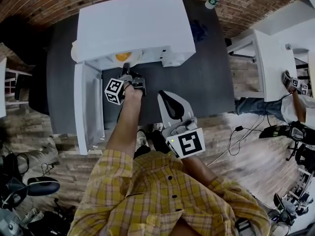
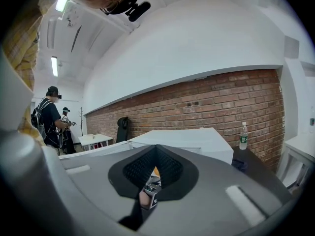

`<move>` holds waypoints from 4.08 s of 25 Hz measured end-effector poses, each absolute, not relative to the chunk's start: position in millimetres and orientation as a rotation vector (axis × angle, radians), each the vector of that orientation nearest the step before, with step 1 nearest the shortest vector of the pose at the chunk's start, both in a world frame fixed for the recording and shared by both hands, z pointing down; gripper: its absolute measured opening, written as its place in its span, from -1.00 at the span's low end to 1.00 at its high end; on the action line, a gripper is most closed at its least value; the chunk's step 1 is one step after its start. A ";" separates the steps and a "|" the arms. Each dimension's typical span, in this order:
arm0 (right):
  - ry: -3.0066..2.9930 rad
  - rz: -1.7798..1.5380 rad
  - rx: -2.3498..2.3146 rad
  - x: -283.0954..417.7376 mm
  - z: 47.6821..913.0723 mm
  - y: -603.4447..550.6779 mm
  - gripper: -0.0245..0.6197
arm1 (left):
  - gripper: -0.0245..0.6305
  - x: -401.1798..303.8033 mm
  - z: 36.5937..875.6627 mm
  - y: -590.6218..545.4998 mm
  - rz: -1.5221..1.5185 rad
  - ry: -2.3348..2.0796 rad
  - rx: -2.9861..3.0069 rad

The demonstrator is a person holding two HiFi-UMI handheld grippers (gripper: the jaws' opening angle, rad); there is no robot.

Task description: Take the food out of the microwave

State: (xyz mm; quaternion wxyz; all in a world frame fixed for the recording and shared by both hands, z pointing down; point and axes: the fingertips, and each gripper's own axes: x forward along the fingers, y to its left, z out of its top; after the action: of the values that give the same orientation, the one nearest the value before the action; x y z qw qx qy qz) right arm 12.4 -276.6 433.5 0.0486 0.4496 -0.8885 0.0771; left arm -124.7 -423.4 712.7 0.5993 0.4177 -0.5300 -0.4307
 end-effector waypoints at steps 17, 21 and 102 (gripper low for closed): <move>-2.709 0.180 1.363 10.2 430.2 -274.5 -0.91 | -0.90 -131.0 708.4 -416.5 -0.962 -1.253 1.030; -2.694 0.183 1.361 10.2 434.0 -270.7 -0.91 | -0.90 -129.2 699.8 -410.1 -0.943 -1.245 1.060; -2.759 0.085 1.548 3.8 368.5 -187.3 -0.91 | -0.90 -93.8 412.1 -198.7 -1.108 -0.894 1.287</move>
State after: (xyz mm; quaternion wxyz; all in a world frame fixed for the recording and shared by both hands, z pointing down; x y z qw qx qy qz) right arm 3.8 -187.3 368.5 -0.0116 0.4892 -0.8717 0.0270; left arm -93.8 -198.7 412.1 0.5741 0.5491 -0.3815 -0.4727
